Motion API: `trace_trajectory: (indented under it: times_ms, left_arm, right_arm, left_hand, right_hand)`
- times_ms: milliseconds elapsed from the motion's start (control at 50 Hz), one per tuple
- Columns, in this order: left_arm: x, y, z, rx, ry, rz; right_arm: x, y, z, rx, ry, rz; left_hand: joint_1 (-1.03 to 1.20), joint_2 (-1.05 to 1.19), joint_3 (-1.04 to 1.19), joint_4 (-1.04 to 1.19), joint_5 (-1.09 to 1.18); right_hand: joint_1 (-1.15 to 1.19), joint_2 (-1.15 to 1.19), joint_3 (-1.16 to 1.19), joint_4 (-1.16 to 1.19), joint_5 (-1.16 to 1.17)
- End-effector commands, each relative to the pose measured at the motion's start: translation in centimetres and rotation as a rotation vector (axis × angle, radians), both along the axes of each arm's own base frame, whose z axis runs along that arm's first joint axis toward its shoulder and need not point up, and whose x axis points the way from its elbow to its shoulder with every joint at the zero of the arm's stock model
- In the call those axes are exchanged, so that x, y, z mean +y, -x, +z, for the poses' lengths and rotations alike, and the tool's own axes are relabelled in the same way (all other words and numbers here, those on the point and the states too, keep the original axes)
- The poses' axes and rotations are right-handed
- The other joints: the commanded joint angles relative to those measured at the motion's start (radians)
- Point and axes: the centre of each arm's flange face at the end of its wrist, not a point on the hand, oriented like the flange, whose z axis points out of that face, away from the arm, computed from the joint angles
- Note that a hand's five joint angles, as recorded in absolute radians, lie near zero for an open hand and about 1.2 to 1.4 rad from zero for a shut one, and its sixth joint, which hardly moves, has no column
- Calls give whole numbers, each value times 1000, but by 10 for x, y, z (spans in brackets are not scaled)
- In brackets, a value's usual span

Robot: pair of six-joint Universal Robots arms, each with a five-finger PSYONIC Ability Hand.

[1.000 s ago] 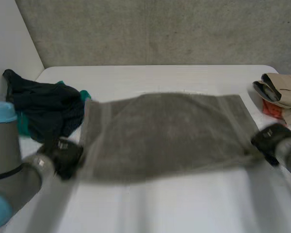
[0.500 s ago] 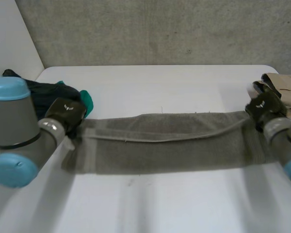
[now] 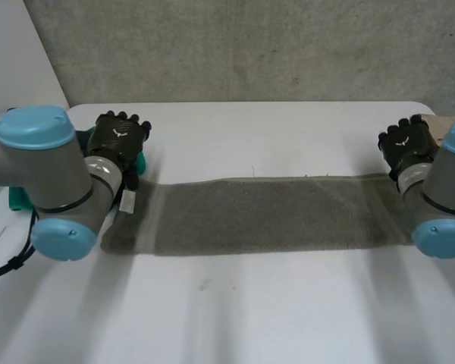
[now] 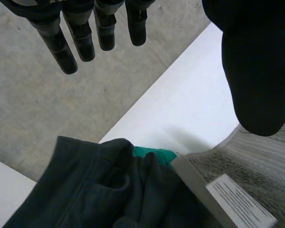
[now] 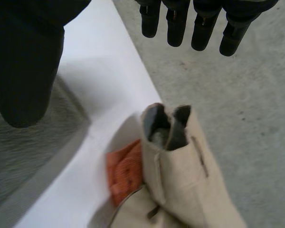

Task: Fold the laundry.

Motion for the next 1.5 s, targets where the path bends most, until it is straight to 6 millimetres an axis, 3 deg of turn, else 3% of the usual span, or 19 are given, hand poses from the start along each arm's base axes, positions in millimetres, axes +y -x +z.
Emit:
trace_trajectory:
  times_ms: [20,120,280,320,340,500,640,680,760,780,800,820,940,1180,1220,1240,1260,1440,1500]
  left_arm:
    - [31,-15,3,-12,-38,-3]
    - [45,-25,-9,-24,-82,10]
    - [47,-26,-16,-17,-67,7]
    - [48,-25,-16,-17,-65,5]
    - [49,-24,-15,-17,-64,2]
    - [52,-24,4,3,-14,-1]
    - [56,-28,14,11,11,2]
    - [57,-29,14,11,10,3]
    - [61,-30,10,9,-8,-5]
    - [62,-30,9,11,-12,-9]
    - [65,-30,8,17,-20,-16]
    - [66,-30,8,21,-23,-20]
    - [70,-28,4,79,-60,-40]
    - [70,-27,3,111,-74,-53]
    - [71,-26,3,112,-75,-56]
    - [72,-26,2,111,-78,-57]
    - [72,-26,1,110,-81,-57]
    - [71,-27,2,113,-72,-55]
    - [71,-27,4,114,-69,-55]
  right_arm:
    - [45,23,-10,-63,-245,51]
    - [54,44,-22,-105,-325,46]
    - [39,62,-30,-109,-267,3]
    - [33,65,-38,-101,-253,-5]
    - [30,66,-39,-99,-245,-10]
    - [9,117,-29,-3,-174,-175]
    - [-4,179,-10,154,-121,-298]
    - [-4,177,-7,154,-115,-293]
    - [-1,146,2,103,-79,-205]
    - [4,132,-1,52,-90,-147]
    - [6,126,-3,17,-97,-120]
    - [9,121,-5,-22,-110,-89]
    - [28,97,-11,-233,-184,85]
    - [30,93,-37,-238,-251,105]
    - [28,94,-38,-224,-246,103]
    - [25,97,-41,-212,-245,97]
    - [24,97,-43,-209,-244,97]
    - [16,112,-43,-151,-227,-2]
    - [13,135,-39,-143,-216,-59]
  left_hand:
    - [-29,-34,-39,-30,-51]
    - [-29,-34,-39,-30,-51]
    - [-29,-34,-39,-30,-51]
    - [-29,-34,-39,-30,-51]
    - [-29,-34,-39,-30,-51]
    - [-29,-34,-39,-30,-51]
    - [-29,-34,-39,-30,-51]
    - [-29,-34,-39,-30,-51]
    - [-29,-34,-39,-30,-51]
    - [-29,-34,-39,-30,-51]
    - [-29,-34,-39,-30,-51]
    - [-29,-34,-39,-30,-51]
    - [-29,-34,-39,-30,-51]
    - [-29,-34,-39,-30,-51]
    - [-29,-34,-39,-30,-51]
    - [-29,-34,-39,-30,-51]
    - [-29,-34,-39,-30,-51]
    - [-29,-34,-39,-30,-51]
    - [-29,-34,-39,-30,-51]
  right_hand:
    - [-54,-44,-43,-44,-48]
    - [-53,-43,-42,-43,-47]
    - [35,45,46,45,41]
    - [663,673,674,673,669]
    - [1163,1172,1173,1173,1168]
    - [1168,1177,1178,1178,1173]
    - [1168,1177,1178,1178,1173]
    - [1168,1177,1178,1178,1173]
    - [1168,1177,1178,1178,1173]
    - [649,658,659,658,654]
    - [417,426,427,426,422]
    - [374,383,384,383,379]
    - [391,400,402,401,396]
    - [435,444,445,444,440]
    - [627,637,638,637,633]
    - [1009,1019,1020,1019,1015]
    - [1138,1148,1149,1148,1144]
    - [1168,1177,1178,1178,1173]
    - [1168,1177,1178,1178,1173]
